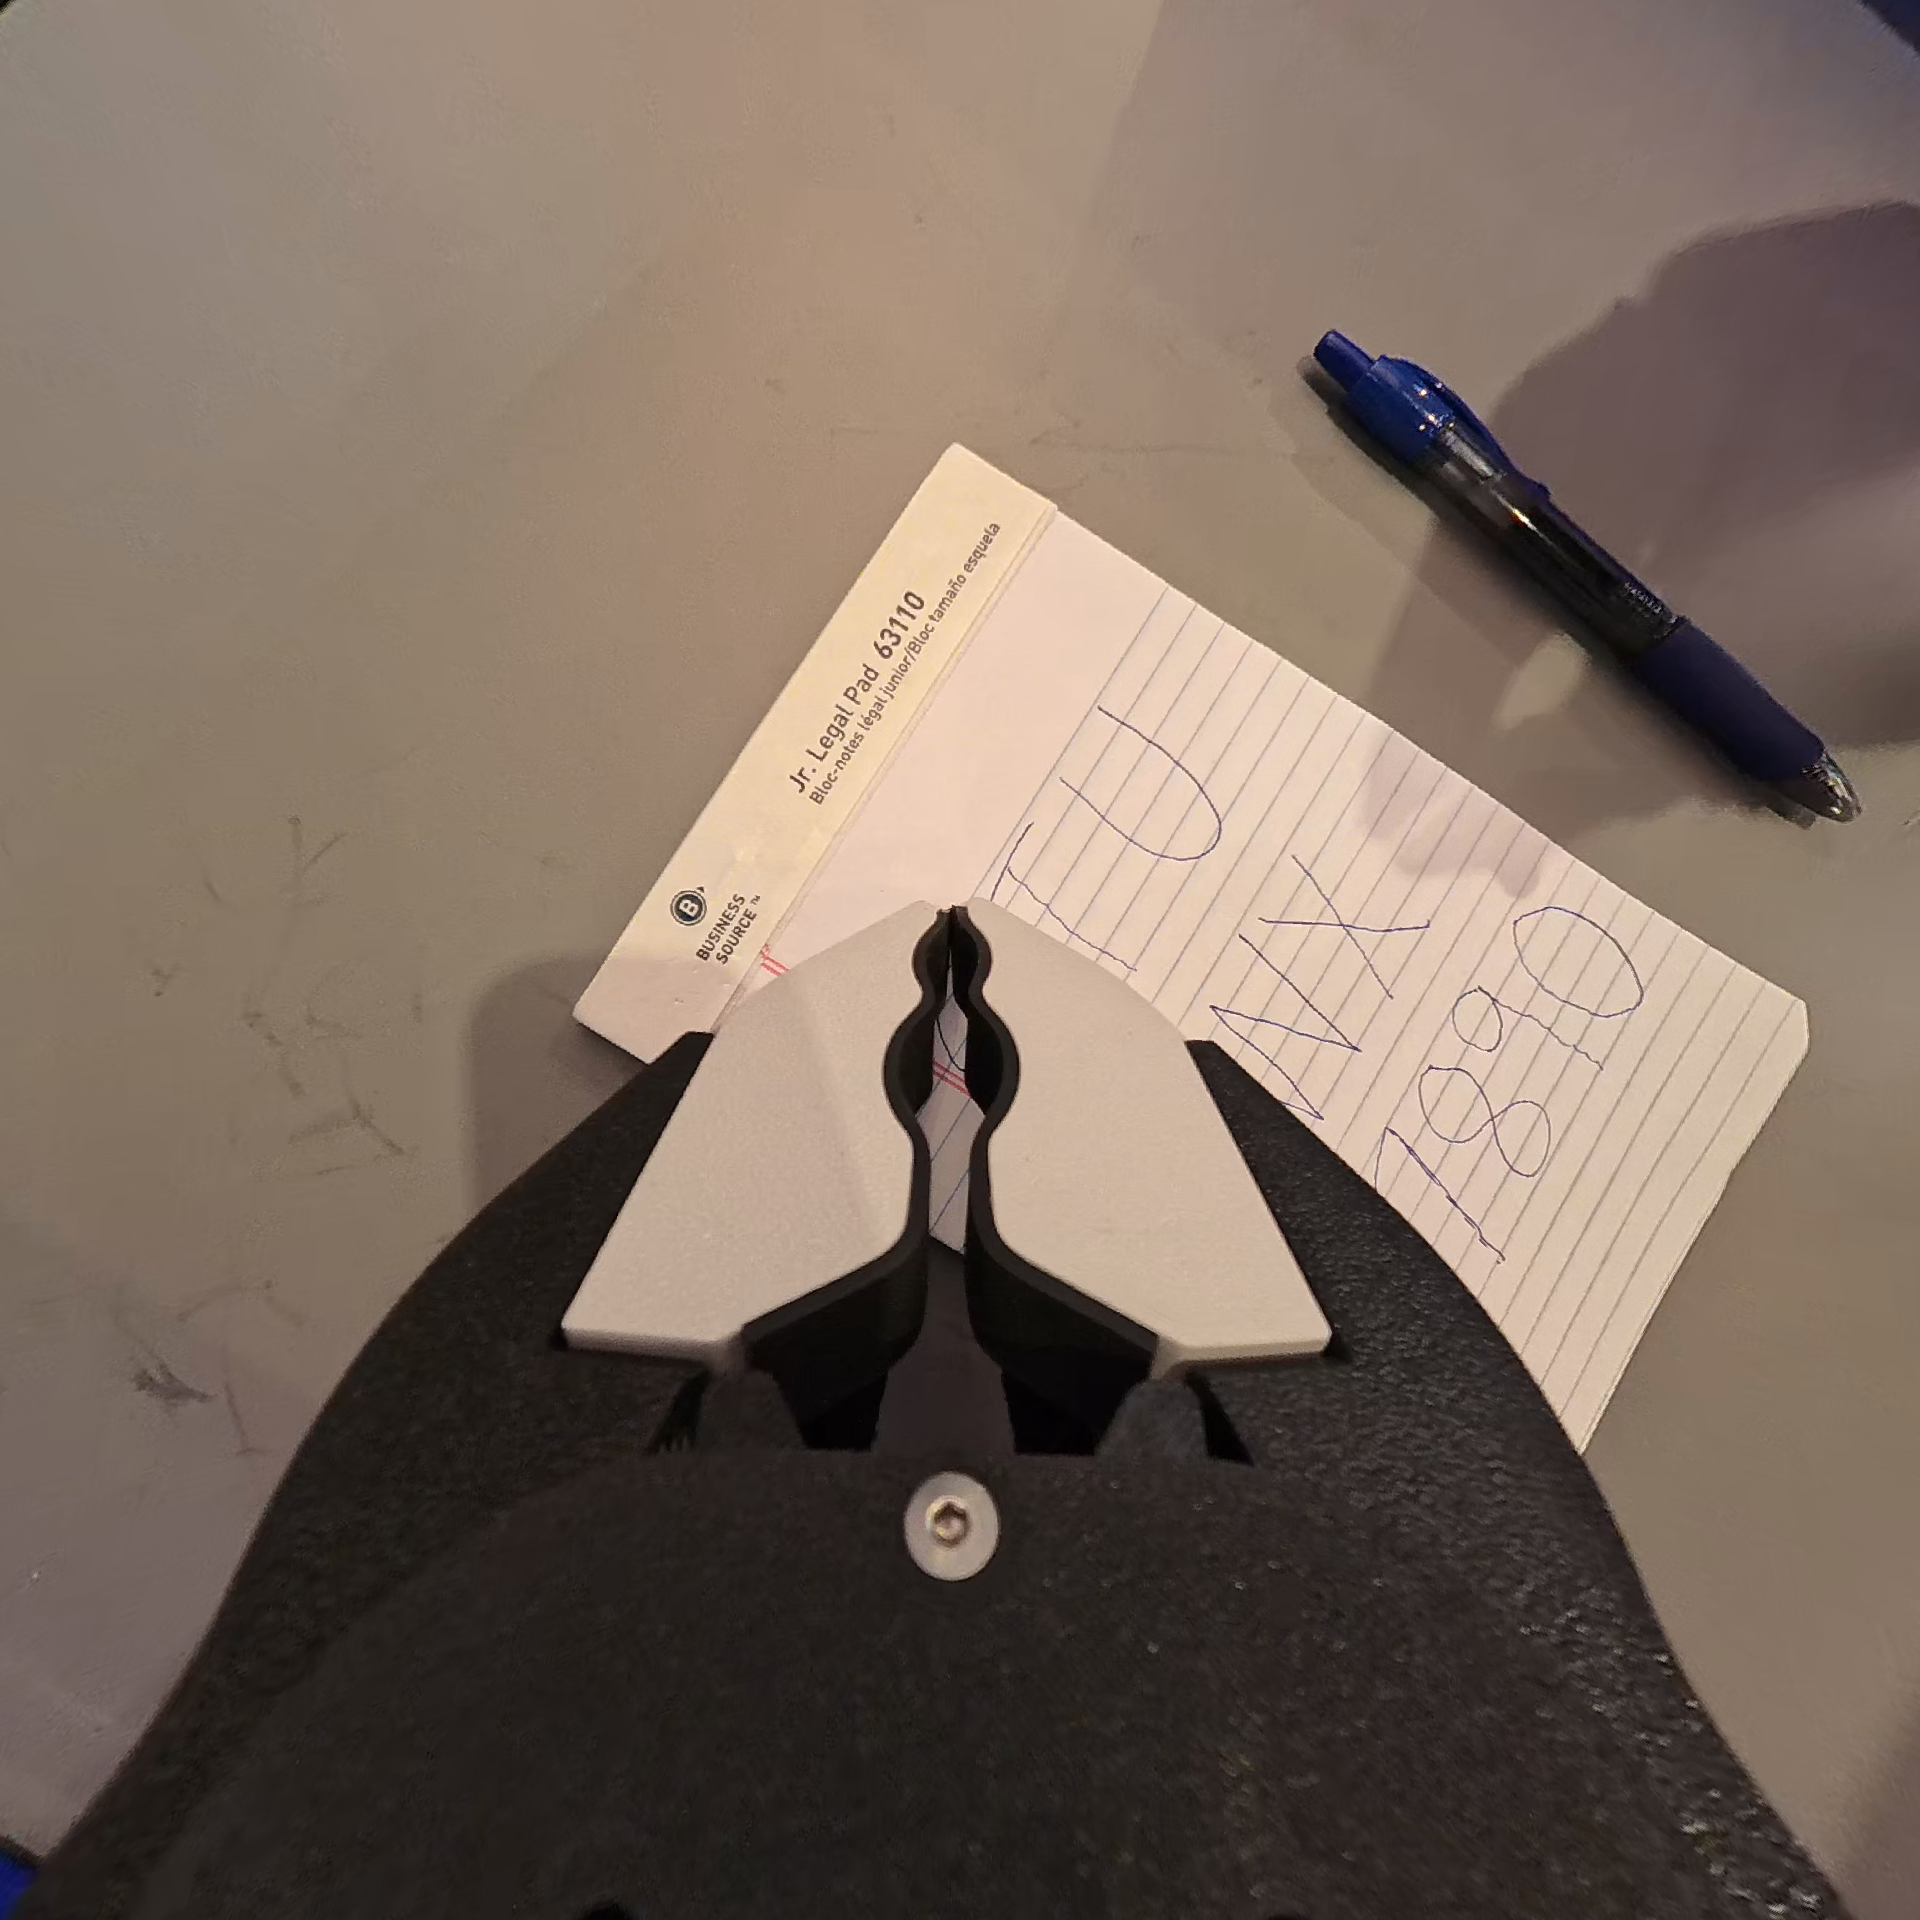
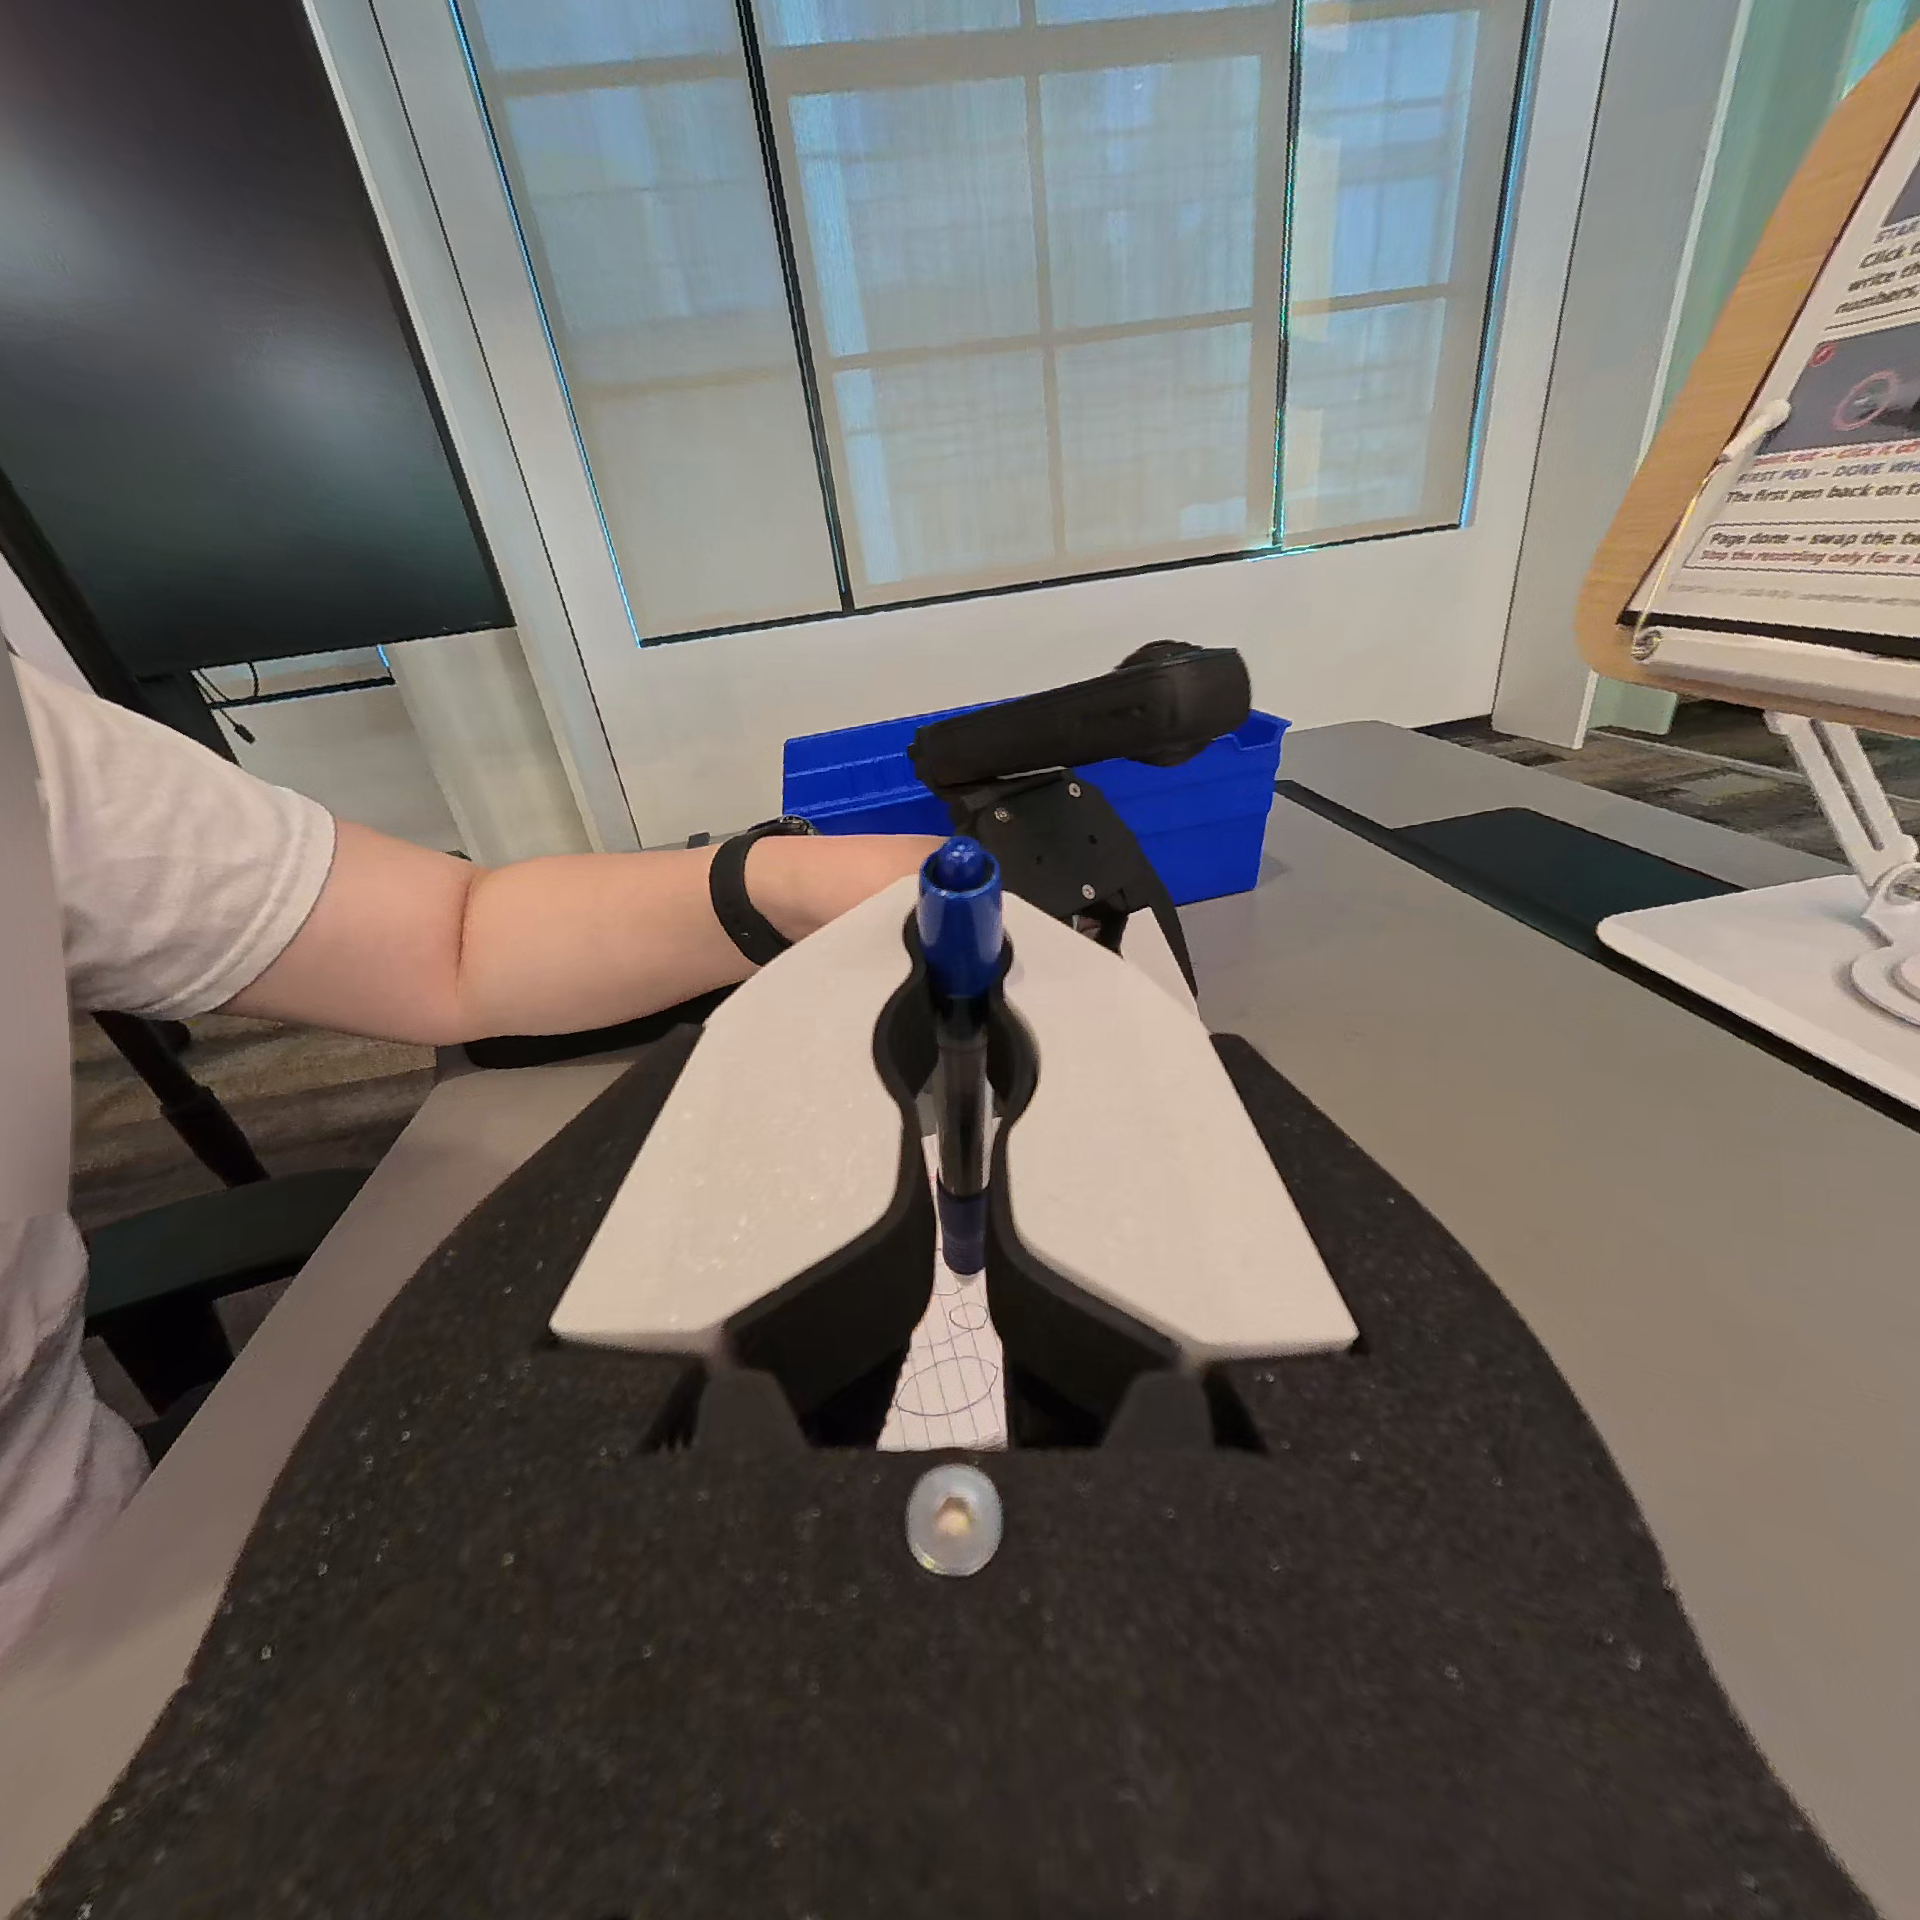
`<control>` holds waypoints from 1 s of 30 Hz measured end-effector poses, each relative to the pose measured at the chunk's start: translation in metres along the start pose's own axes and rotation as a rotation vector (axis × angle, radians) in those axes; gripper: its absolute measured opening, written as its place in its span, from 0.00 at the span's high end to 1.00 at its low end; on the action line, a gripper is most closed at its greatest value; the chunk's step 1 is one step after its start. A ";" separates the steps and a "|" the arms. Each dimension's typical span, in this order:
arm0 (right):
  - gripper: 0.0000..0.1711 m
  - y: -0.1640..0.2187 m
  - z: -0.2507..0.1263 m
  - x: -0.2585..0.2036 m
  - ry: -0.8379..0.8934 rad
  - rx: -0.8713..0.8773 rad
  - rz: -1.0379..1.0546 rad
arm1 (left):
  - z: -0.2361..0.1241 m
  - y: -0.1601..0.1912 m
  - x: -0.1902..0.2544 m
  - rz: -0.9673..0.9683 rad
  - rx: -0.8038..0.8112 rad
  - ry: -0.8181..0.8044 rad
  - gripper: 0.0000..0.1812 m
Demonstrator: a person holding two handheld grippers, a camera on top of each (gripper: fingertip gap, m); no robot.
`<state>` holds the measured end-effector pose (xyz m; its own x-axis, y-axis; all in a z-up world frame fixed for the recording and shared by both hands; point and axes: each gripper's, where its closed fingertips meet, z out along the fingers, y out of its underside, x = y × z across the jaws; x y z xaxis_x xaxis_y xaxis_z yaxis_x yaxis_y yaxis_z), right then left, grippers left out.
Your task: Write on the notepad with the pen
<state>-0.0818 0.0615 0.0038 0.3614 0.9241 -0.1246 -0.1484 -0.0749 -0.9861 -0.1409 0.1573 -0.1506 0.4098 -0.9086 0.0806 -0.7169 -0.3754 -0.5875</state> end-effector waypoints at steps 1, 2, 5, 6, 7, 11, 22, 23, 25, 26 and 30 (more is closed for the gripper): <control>0.98 0.000 -0.001 0.001 0.004 0.004 0.000 | 0.000 0.000 0.000 0.000 0.000 0.000 1.00; 0.98 0.000 -0.002 0.001 0.003 0.003 0.002 | 0.000 0.000 0.000 0.000 0.000 0.000 1.00; 0.98 0.000 -0.003 0.002 0.003 0.004 0.001 | 0.000 0.000 0.000 0.002 0.000 -0.003 1.00; 0.98 0.000 -0.003 0.002 0.000 0.003 0.003 | 0.000 0.000 0.000 0.002 0.000 -0.003 1.00; 0.98 0.000 -0.004 0.001 -0.002 0.002 0.004 | 0.000 0.000 0.000 0.002 0.000 -0.003 1.00; 0.98 0.000 -0.006 0.003 -0.001 0.005 0.006 | 0.000 0.000 0.000 0.003 0.000 -0.005 1.00; 0.98 0.001 -0.008 0.005 -0.003 0.001 0.014 | 0.000 0.000 0.000 0.002 0.001 -0.003 1.00; 0.98 0.000 -0.008 0.005 -0.003 0.001 0.014 | 0.000 0.000 0.000 0.002 0.001 -0.002 1.00; 0.98 0.000 -0.008 0.005 -0.003 0.003 0.013 | 0.000 0.000 0.000 0.000 0.002 -0.001 1.00; 0.98 0.000 -0.008 0.004 -0.005 0.003 0.014 | 0.000 0.000 0.000 0.000 0.002 -0.001 1.00; 0.98 0.000 -0.008 0.004 -0.005 0.005 0.015 | 0.000 0.000 0.000 -0.003 0.003 -0.002 1.00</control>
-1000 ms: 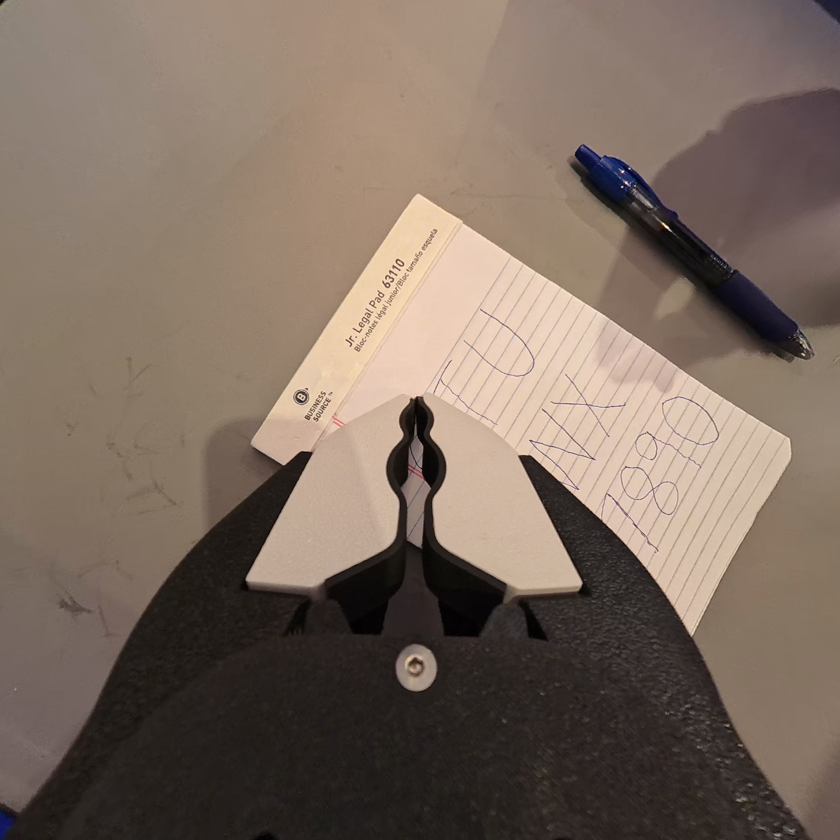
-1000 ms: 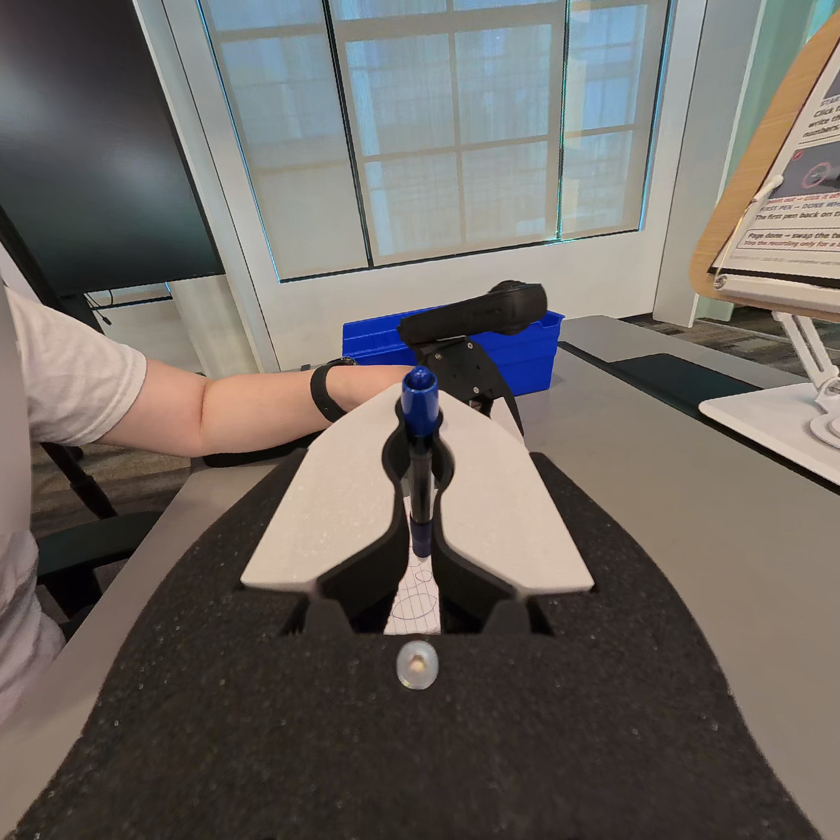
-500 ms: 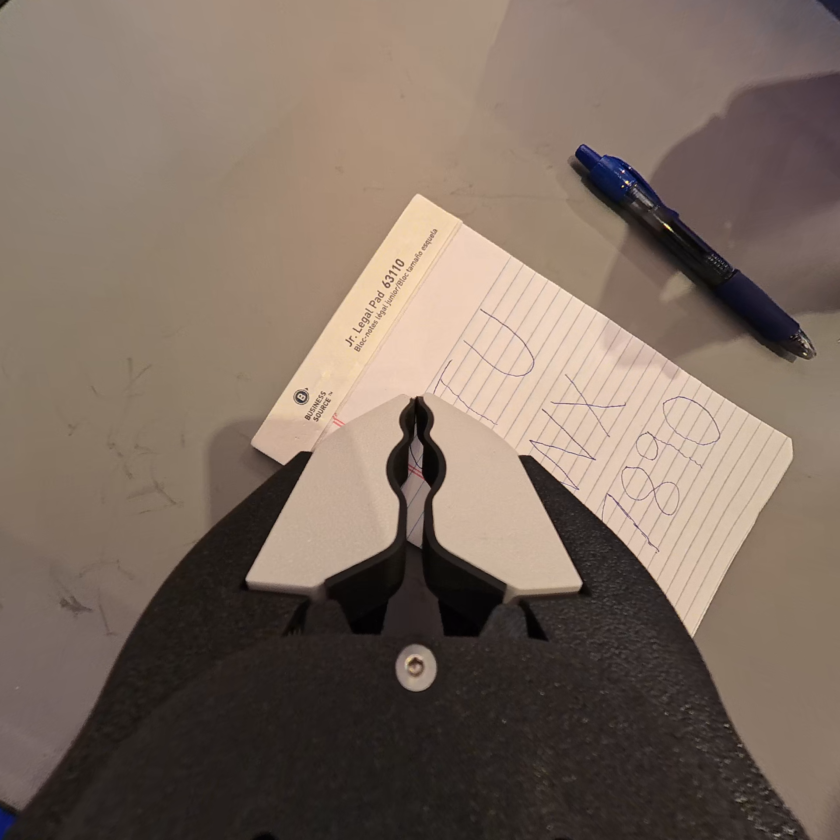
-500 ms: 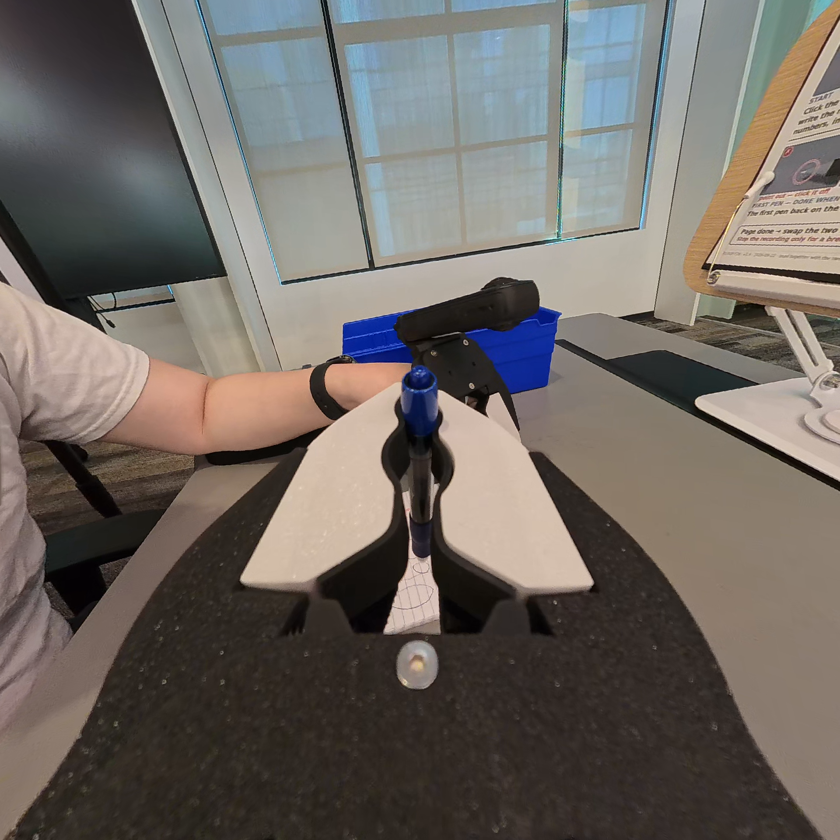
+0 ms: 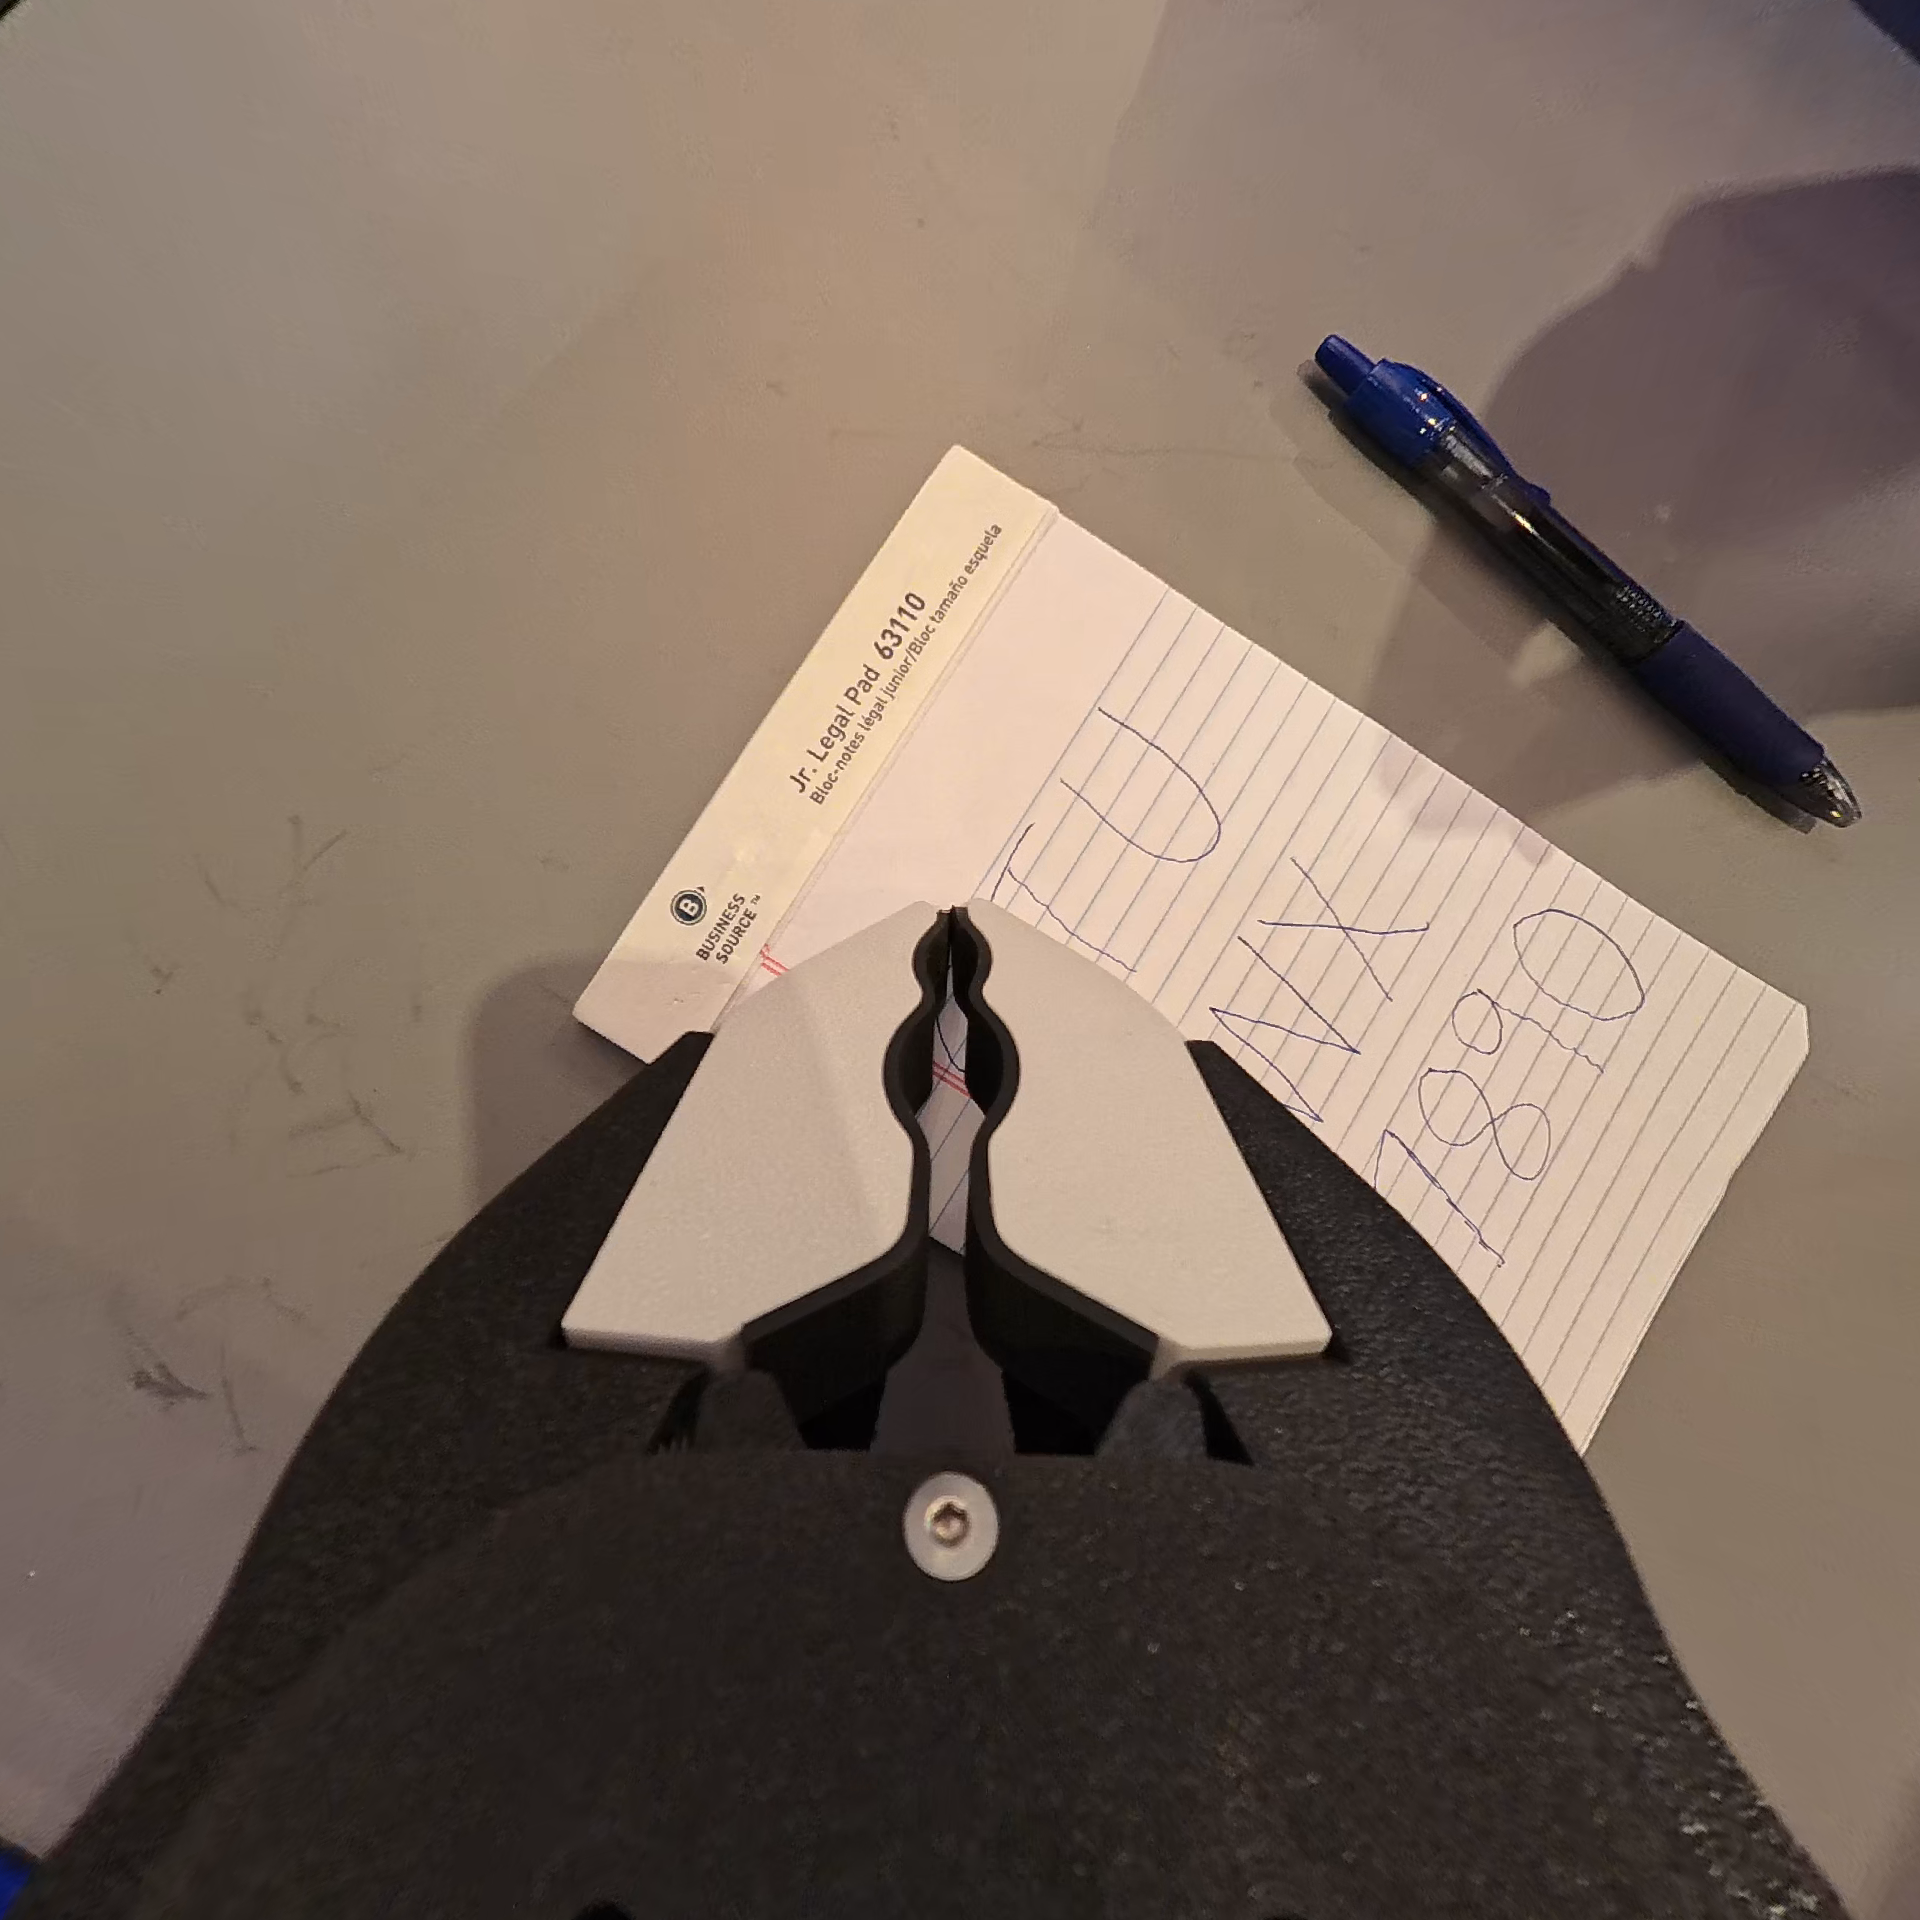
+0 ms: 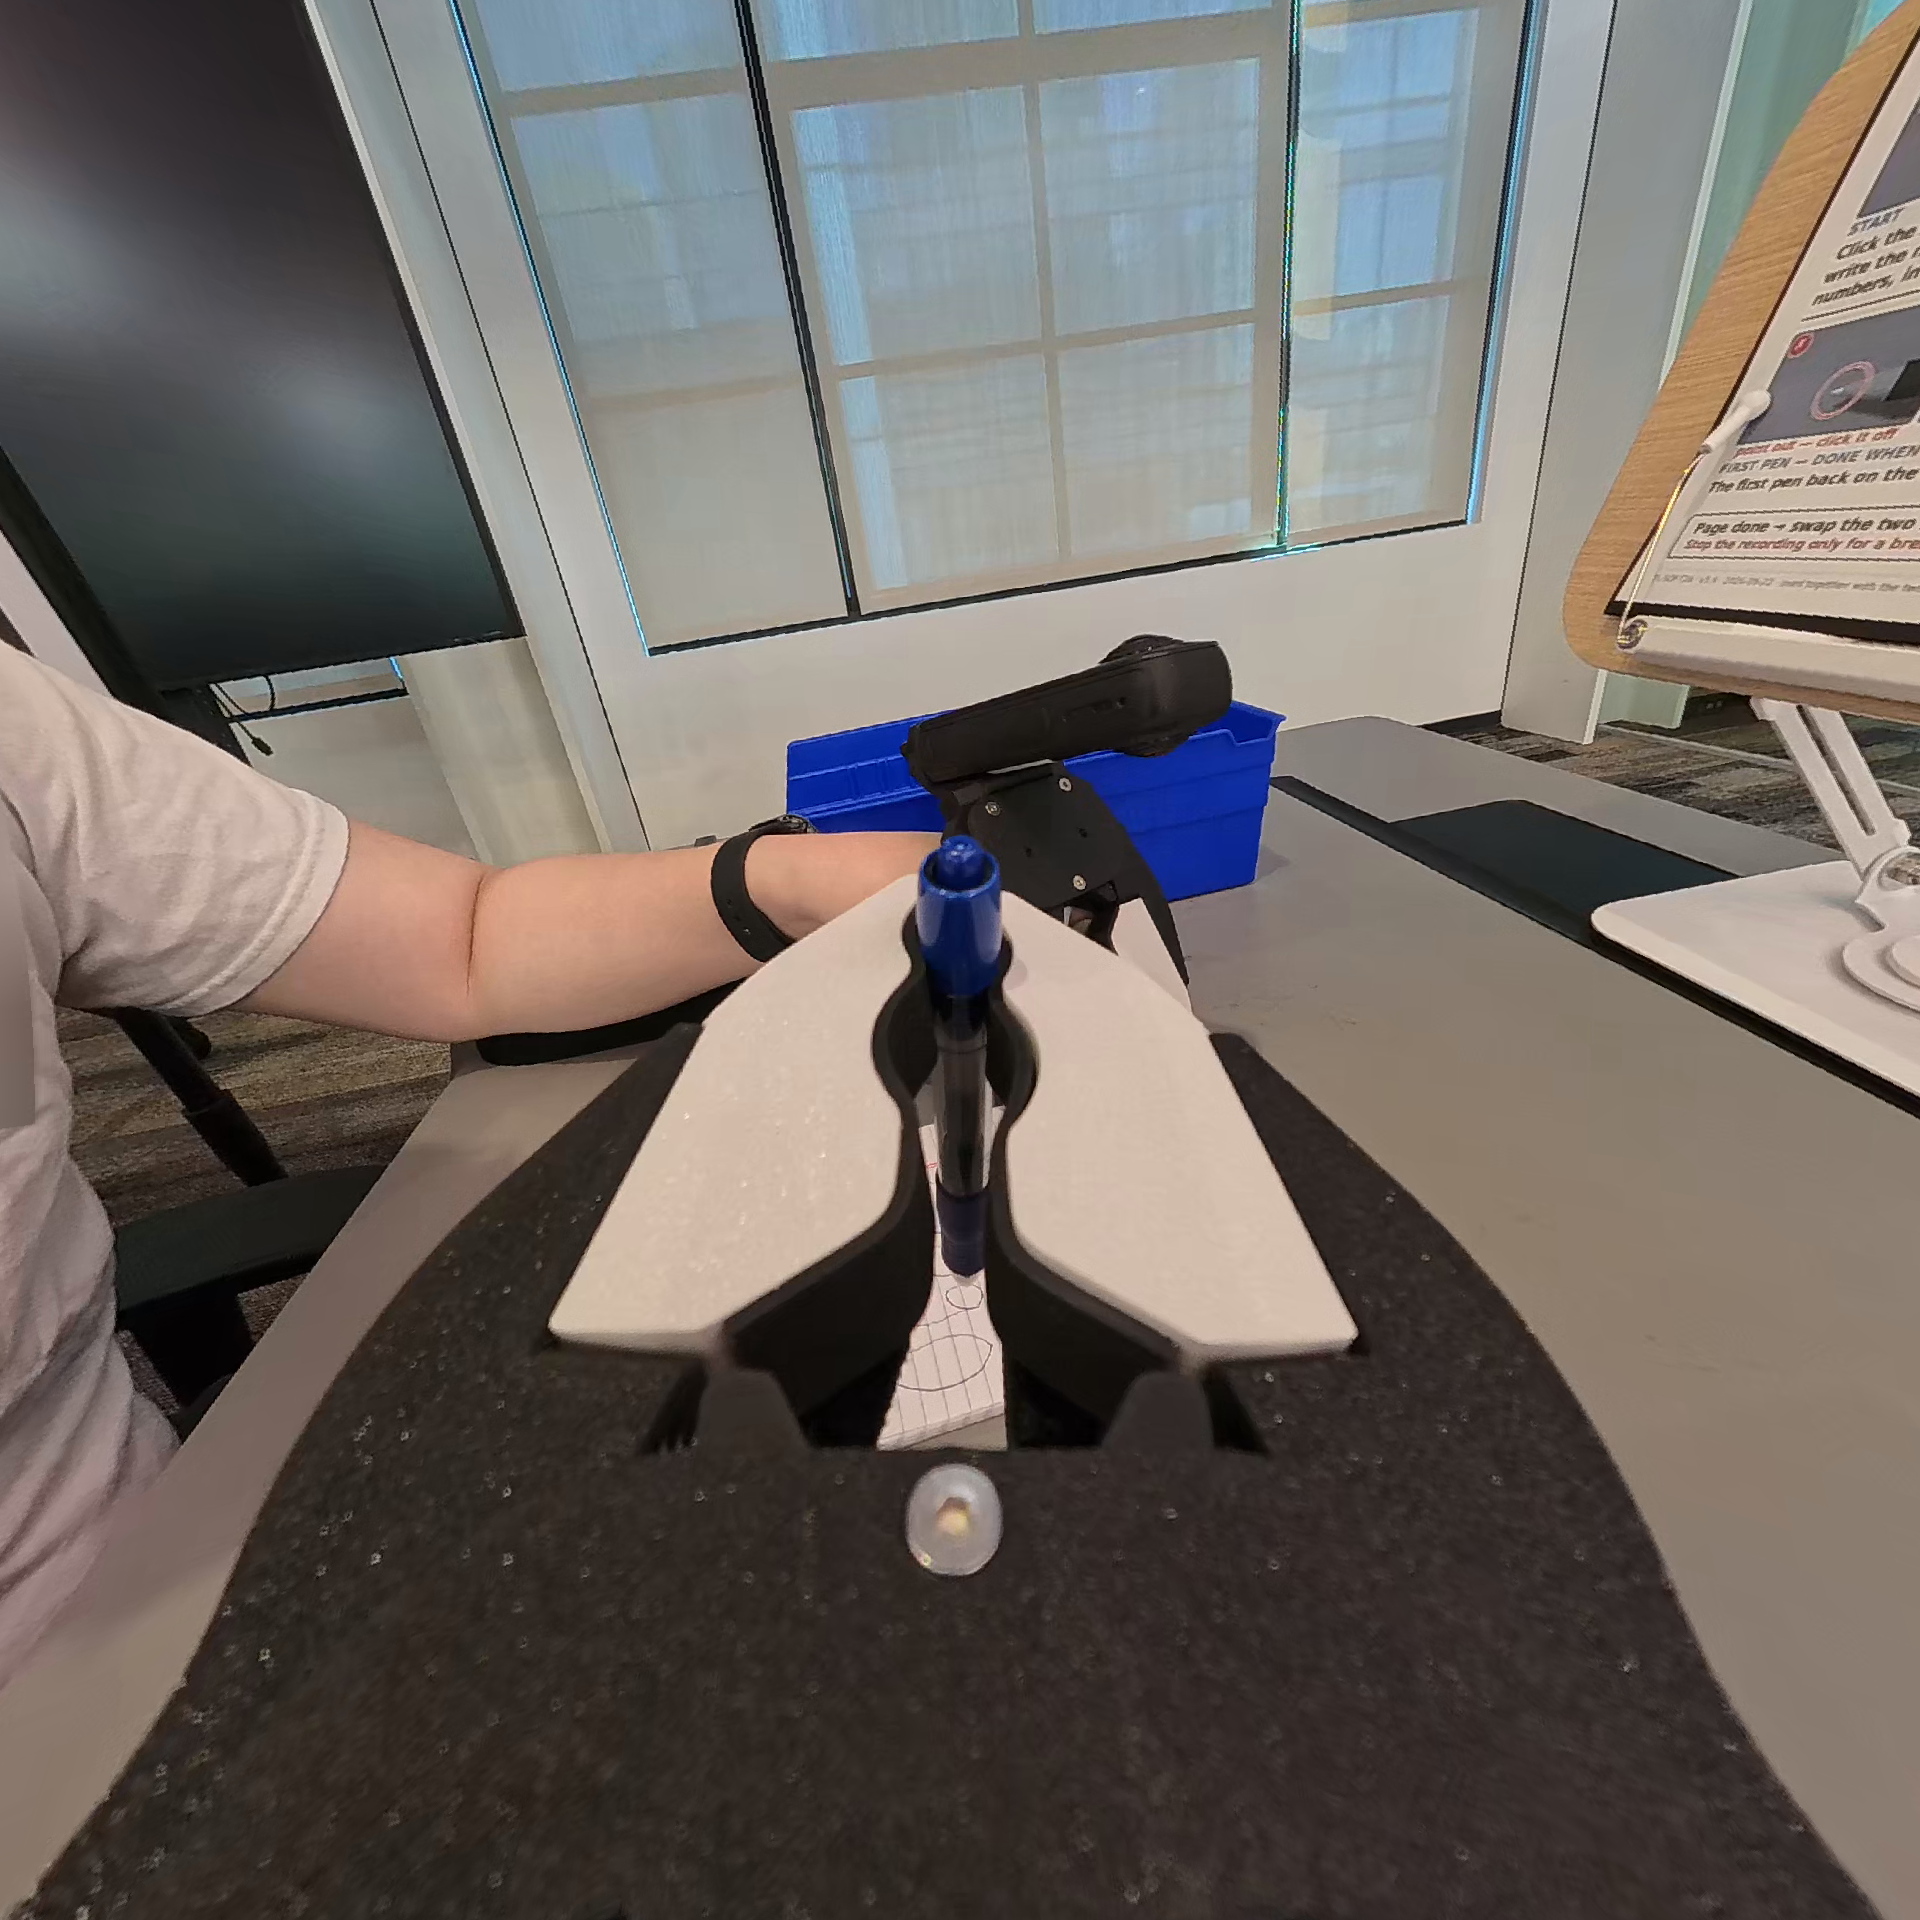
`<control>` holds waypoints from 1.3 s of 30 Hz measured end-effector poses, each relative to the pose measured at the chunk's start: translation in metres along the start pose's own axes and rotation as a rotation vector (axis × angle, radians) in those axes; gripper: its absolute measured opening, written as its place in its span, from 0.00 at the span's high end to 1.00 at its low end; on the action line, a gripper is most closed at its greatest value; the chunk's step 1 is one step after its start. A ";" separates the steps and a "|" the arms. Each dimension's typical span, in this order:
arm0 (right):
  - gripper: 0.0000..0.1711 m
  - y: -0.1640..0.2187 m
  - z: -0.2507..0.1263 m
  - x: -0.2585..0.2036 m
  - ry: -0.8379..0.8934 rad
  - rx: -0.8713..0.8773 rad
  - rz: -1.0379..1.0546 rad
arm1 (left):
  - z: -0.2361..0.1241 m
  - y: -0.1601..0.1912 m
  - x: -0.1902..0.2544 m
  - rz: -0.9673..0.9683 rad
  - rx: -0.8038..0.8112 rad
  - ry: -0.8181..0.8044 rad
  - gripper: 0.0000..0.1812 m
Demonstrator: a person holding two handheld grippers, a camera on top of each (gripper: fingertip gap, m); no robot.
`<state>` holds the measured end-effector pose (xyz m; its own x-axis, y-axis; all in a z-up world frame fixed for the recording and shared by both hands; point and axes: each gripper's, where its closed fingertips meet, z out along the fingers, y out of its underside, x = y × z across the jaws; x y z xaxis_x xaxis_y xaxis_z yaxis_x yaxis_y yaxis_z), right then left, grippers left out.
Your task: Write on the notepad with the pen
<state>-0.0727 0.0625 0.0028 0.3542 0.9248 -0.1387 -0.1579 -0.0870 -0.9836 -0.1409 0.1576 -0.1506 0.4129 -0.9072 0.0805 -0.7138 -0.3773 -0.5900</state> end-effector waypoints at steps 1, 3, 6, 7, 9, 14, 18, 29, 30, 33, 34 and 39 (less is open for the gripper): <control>0.98 0.000 0.000 0.000 0.000 0.001 0.000 | 0.000 0.000 0.000 0.000 0.000 0.000 1.00; 0.98 0.000 0.000 -0.001 -0.005 0.001 0.003 | 0.000 0.000 0.000 0.001 -0.002 -0.002 1.00; 0.98 0.000 0.001 -0.002 -0.011 -0.004 0.003 | 0.000 0.000 0.000 0.006 -0.005 -0.010 1.00; 0.98 0.000 0.001 -0.002 -0.012 -0.004 0.003 | 0.000 0.000 0.000 0.009 -0.008 -0.013 1.00; 0.98 0.001 0.002 -0.003 -0.017 -0.008 0.004 | 0.000 0.000 0.000 0.009 -0.017 -0.017 1.00; 0.98 0.001 0.002 -0.004 -0.023 -0.006 0.006 | -0.007 -0.007 0.006 -0.026 -0.001 0.037 1.00; 0.98 -0.001 0.001 -0.005 -0.027 -0.002 0.007 | -0.029 -0.030 0.011 -0.052 0.126 0.076 0.92; 0.98 -0.013 -0.003 -0.010 -0.069 0.065 0.048 | -0.095 -0.067 0.069 0.125 0.294 0.274 0.83; 0.98 -0.016 -0.004 -0.011 -0.077 0.081 0.057 | -0.102 -0.071 0.077 0.160 0.322 0.301 0.81; 0.98 -0.023 -0.007 -0.014 -0.104 0.119 0.079 | -0.121 -0.078 0.098 0.248 0.406 0.394 0.78; 0.98 -0.025 -0.008 -0.014 -0.110 0.131 0.084 | -0.124 -0.079 0.103 0.266 0.424 0.420 0.77; 0.98 -0.033 -0.012 -0.017 -0.123 0.171 0.094 | -0.118 -0.073 0.119 0.312 0.408 0.488 0.74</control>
